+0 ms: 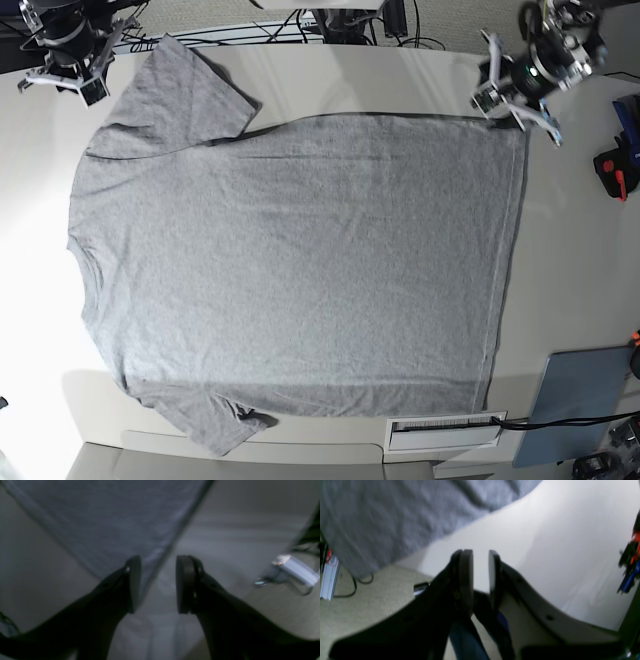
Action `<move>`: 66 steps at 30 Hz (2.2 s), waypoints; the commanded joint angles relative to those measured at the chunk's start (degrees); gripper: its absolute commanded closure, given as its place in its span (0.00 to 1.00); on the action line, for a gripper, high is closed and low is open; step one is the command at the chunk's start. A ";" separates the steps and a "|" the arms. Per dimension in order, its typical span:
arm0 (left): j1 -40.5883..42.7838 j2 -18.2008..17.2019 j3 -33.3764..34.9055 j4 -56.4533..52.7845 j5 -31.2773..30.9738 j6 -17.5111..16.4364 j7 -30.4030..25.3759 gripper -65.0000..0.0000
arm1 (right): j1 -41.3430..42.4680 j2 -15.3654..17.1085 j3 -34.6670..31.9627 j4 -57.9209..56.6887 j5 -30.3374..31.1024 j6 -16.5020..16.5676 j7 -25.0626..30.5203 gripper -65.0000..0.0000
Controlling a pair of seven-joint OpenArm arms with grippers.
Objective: Fold the T-shirt properly
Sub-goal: 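Move the left gripper down to the shirt's shoulder corner and grasp, then move the right gripper to the other shoulder corner and grasp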
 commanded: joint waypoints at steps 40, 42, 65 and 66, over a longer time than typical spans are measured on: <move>-18.51 -9.46 14.86 -26.05 10.78 -2.34 -11.02 0.59 | 4.63 0.44 0.52 0.70 -0.48 0.74 1.07 0.82; -18.53 -9.46 14.86 -26.25 10.78 -4.07 -11.02 0.71 | 4.66 0.46 0.52 0.70 -0.48 0.74 1.07 0.82; -18.51 -9.46 14.86 -26.25 10.75 -4.66 -10.75 1.00 | 4.48 17.31 -4.11 0.63 -10.21 13.66 0.55 0.65; -18.53 -9.46 14.86 -26.23 10.75 -4.66 -10.73 1.00 | 4.48 18.32 -6.08 0.52 -12.90 13.75 0.74 0.65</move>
